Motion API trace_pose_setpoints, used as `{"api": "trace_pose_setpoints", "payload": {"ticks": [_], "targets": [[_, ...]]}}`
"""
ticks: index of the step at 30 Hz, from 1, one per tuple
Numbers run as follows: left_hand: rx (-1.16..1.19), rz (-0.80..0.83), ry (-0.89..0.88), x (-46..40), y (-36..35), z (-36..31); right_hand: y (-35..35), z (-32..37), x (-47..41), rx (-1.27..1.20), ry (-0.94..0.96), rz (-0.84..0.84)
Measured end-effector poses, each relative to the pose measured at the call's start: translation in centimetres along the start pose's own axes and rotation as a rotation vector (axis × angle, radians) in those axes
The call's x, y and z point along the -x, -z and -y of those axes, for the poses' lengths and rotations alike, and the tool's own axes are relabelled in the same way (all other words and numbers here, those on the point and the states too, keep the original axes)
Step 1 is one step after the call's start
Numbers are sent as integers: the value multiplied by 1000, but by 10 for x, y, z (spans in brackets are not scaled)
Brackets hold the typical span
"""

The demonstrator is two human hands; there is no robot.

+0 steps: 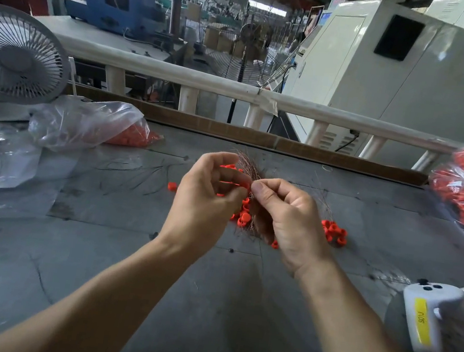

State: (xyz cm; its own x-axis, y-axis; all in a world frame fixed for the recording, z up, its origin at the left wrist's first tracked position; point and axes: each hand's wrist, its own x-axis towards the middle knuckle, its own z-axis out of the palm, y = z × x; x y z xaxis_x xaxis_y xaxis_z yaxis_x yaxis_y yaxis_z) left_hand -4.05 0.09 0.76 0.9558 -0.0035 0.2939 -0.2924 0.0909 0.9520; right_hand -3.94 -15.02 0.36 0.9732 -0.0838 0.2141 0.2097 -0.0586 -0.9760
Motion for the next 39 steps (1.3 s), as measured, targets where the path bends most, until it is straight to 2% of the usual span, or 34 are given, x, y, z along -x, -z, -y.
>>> {"api": "trace_pose_setpoints", "payload": {"ticks": [16, 25, 39], "targets": [[94, 54, 15, -2, 3, 8, -1, 8, 4, -6, 58, -21], [129, 20, 27, -6, 9, 9, -2, 7, 8, 260, 231, 19], [136, 58, 58, -7, 11, 7, 2, 11, 7, 331, 249, 11]]}}
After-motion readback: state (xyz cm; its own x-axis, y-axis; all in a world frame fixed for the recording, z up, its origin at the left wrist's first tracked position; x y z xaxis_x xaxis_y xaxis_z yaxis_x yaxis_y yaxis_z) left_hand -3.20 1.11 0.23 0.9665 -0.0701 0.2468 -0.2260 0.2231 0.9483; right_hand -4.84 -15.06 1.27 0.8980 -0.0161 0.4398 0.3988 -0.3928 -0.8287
